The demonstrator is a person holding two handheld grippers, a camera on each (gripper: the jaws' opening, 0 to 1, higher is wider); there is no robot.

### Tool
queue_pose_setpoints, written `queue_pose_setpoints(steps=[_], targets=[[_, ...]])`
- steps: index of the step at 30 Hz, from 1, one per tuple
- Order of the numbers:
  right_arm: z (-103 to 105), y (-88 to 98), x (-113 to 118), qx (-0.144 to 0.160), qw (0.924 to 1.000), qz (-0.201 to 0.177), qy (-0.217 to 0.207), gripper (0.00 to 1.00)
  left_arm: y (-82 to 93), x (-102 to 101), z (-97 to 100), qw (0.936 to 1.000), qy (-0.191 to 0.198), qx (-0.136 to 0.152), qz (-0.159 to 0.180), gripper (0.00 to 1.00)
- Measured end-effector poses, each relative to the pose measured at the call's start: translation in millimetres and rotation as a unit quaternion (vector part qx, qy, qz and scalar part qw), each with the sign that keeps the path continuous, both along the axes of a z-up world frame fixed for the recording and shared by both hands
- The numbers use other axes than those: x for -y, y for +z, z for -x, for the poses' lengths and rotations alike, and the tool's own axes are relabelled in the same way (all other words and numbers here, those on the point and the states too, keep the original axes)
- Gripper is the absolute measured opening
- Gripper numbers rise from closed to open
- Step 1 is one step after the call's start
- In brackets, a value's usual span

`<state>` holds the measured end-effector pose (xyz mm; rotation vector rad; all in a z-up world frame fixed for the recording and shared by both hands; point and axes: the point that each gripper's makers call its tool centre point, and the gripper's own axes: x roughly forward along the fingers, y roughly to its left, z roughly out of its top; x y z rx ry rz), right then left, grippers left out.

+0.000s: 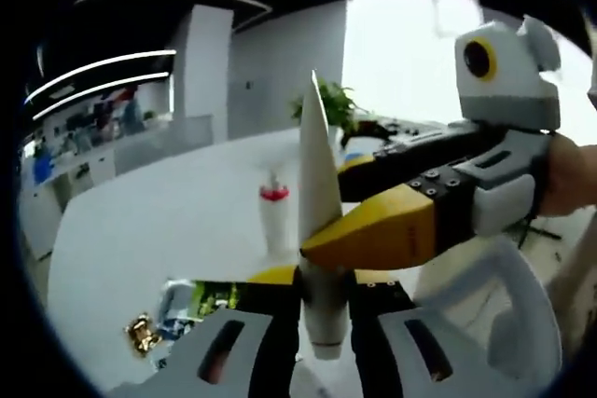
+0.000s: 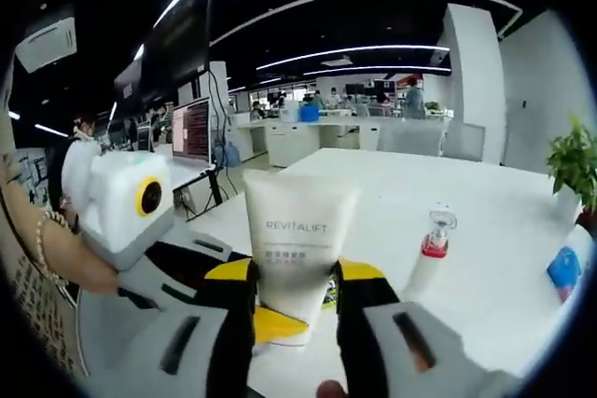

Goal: Arrange the skincare products in the storage area until every visible bottle or jar stands upright without overlapping.

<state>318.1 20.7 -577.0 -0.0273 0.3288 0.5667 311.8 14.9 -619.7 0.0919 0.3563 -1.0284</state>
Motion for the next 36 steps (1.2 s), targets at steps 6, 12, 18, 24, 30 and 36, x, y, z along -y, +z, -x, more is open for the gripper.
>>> queue_pose_setpoints(steps=[6,12,18,24,30,36], targets=[[-11.1,9.3,14.5,0.022,0.9996,-0.011,-0.013,0.36,0.3,15.3,-6.2,0.9989,-0.045,0.006,0.012,0.14],[-20.3,6.4,27.1,0.028,0.9991,-0.003,-0.033,0.36,-5.4,28.4,-13.8,0.9960,-0.089,0.009,0.004,0.14],[-27.3,-3.6,31.0,0.033,0.9968,0.047,-0.056,0.35,-18.0,40.6,-23.2,0.9929,-0.118,0.002,-0.014,0.15],[-38.3,-21.7,34.0,0.022,0.9941,0.074,-0.076,0.34,-36.4,46.0,-33.9,0.9904,-0.134,-0.004,-0.036,0.15],[-46.6,-41.9,37.8,0.005,0.9932,0.082,-0.083,0.34,-56.6,48.7,-41.4,0.9883,-0.143,-0.010,-0.052,0.15],[-49.6,-60.6,40.5,-0.013,0.9922,0.089,-0.087,0.34,-76.0,51.5,-44.9,0.9866,-0.148,-0.015,-0.067,0.15]])
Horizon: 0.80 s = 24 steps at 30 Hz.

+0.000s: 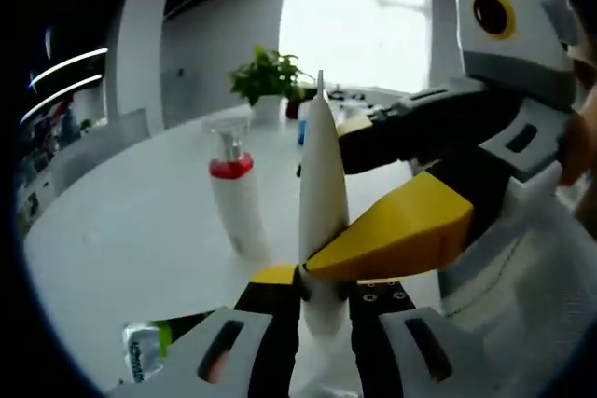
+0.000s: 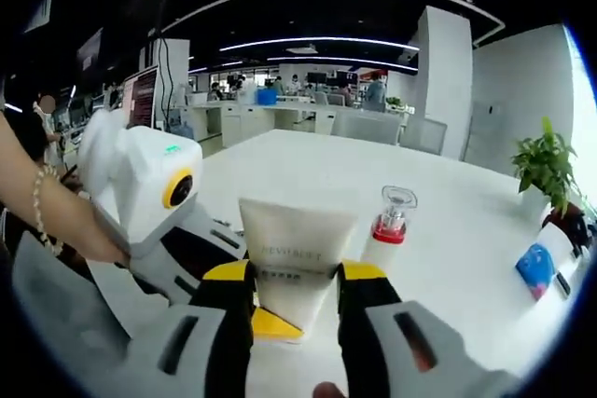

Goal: Arrange the skincare products in the storage area until every visible bottle or jar stands upright without overlapping.

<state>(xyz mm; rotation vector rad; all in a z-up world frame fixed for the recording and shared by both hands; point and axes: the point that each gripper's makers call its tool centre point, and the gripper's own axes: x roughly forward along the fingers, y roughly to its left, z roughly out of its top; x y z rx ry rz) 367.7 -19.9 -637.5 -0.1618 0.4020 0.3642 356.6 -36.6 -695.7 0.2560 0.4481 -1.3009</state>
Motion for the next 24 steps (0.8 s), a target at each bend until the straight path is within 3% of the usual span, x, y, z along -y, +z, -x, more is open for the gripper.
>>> queue_pose_setpoints(steps=[4,20,24], targets=[[-0.4,-8.4,2.1,-0.008,1.0000,0.003,-0.003,0.34,-9.5,0.5,-2.3,1.0000,-0.001,-0.001,-0.006,0.15],[-17.5,-5.4,6.1,0.017,0.9997,0.011,0.012,0.36,-6.0,1.8,-22.4,0.9998,-0.013,0.016,-0.002,0.15],[-18.5,-4.3,10.8,0.021,0.9996,0.009,0.014,0.42,-6.4,4.4,-30.1,0.9993,-0.028,0.023,-0.008,0.15]])
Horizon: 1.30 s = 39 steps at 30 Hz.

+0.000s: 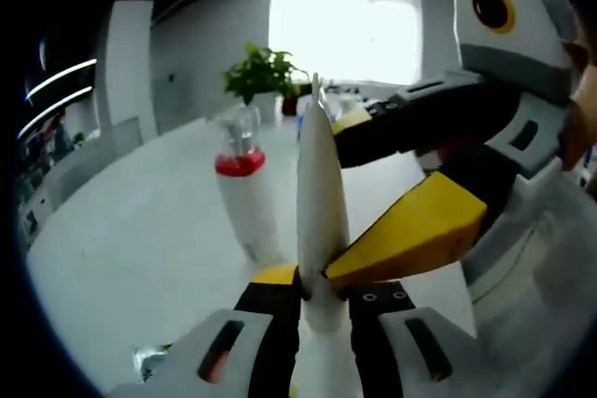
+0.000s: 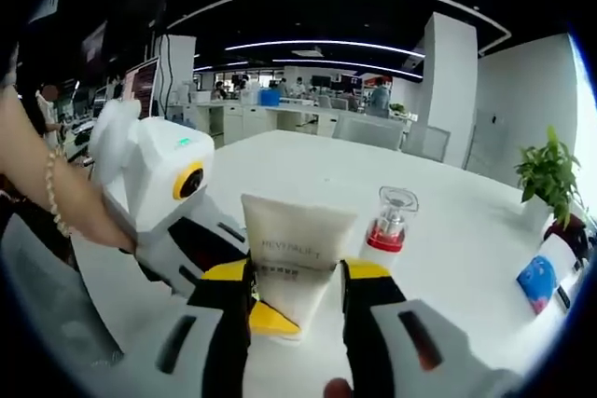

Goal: Arrange the skincare products in the storage area until every visible bottle or jar stands upright without overlapping.

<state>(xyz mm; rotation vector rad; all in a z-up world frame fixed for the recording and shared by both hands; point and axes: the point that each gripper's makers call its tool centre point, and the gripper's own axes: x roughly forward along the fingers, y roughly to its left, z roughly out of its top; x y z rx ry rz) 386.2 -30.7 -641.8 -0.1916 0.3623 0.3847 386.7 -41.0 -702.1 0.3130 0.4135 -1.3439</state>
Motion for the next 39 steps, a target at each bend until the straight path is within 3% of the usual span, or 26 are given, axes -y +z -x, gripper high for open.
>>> queue_pose_setpoints(steps=[14,28,39], targets=[[16.4,-17.4,35.3,-0.031,0.9986,-0.036,-0.022,0.65,0.7,9.1,-34.7,0.9998,-0.016,0.010,0.003,0.15],[31.2,-23.6,76.7,-0.041,0.9967,-0.034,-0.061,0.68,6.4,19.5,-59.2,0.9989,-0.044,0.017,0.007,0.15],[39.2,-33.8,78.8,-0.053,0.9957,-0.035,-0.067,0.68,7.0,19.8,-62.0,0.9986,-0.051,0.015,0.008,0.16]])
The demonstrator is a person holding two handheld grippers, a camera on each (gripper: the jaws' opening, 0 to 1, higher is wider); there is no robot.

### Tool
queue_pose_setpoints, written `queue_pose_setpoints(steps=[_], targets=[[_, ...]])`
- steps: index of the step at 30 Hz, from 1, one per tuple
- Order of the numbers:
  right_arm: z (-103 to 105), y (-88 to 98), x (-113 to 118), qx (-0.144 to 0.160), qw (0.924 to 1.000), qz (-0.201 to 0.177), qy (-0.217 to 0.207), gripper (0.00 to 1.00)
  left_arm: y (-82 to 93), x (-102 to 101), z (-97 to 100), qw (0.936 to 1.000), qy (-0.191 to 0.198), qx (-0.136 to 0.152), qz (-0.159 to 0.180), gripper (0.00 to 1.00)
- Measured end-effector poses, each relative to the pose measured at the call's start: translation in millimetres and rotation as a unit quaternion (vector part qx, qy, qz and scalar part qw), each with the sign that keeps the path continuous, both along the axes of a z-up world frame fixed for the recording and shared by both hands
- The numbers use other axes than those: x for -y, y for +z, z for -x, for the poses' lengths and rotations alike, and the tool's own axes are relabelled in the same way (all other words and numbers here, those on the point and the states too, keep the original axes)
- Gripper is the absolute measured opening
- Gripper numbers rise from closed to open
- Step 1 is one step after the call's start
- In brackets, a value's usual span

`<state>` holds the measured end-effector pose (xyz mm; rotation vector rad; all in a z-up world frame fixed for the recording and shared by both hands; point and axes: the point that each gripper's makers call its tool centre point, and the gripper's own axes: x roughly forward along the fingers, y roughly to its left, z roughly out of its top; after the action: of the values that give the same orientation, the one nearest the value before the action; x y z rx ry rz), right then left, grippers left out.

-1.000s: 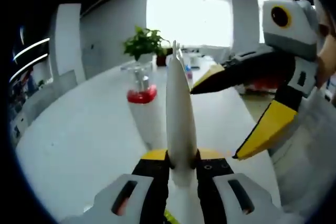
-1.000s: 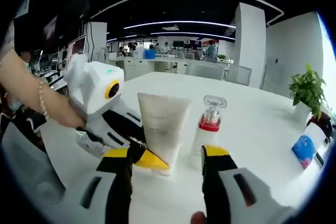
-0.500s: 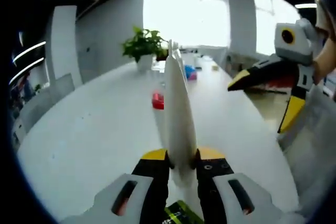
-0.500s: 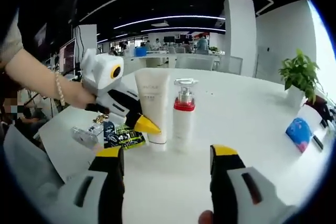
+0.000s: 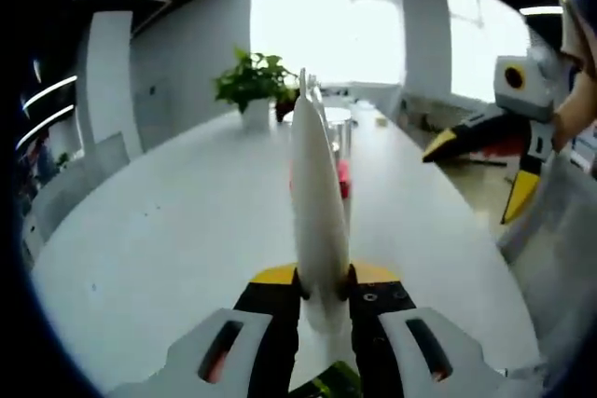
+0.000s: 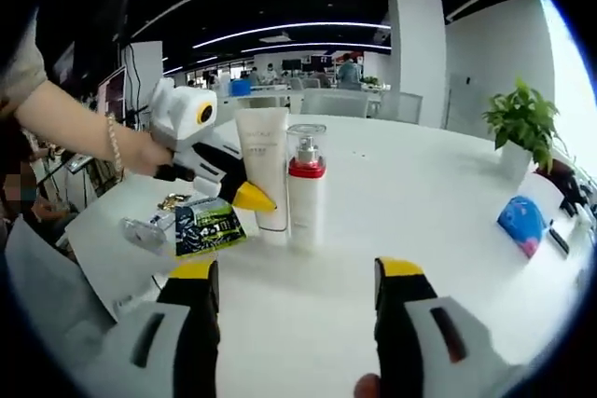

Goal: Arrange the skincare products in the storage area until every visible bottle or jar stands upright without overlapping.

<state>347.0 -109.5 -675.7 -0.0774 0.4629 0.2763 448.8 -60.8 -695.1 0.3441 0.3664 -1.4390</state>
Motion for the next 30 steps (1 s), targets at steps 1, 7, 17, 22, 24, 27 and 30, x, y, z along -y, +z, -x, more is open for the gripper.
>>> queue_pose_setpoints(steps=[1,7,17,22,24,27,30], targets=[[0.9,-0.7,-0.7,-0.001,1.0000,-0.002,-0.001,0.68,0.0,0.1,0.1,1.0000,-0.001,0.000,0.000,0.16],[3.5,-0.7,-3.3,-0.005,1.0000,-0.002,0.002,0.68,-1.4,0.0,-0.1,0.9999,0.005,-0.004,-0.009,0.17],[4.2,9.1,-9.2,0.001,1.0000,0.000,0.009,0.69,5.4,-13.9,-1.3,0.9988,0.043,-0.016,-0.015,0.34],[5.7,13.6,-18.0,0.005,0.9998,-0.007,0.018,0.70,11.5,-26.6,4.1,0.9973,0.068,-0.024,-0.012,0.41],[6.5,15.3,-20.8,0.007,0.9997,-0.010,0.022,0.70,11.5,-33.7,8.7,0.9964,0.079,-0.027,-0.013,0.44],[7.9,17.7,-23.5,0.008,0.9995,-0.013,0.026,0.71,12.7,-45.7,14.9,0.9936,0.105,-0.038,-0.011,0.49],[10.0,20.2,-25.8,0.010,0.9993,-0.017,0.031,0.72,14.4,-57.1,21.2,0.9908,0.126,-0.048,-0.010,0.53]])
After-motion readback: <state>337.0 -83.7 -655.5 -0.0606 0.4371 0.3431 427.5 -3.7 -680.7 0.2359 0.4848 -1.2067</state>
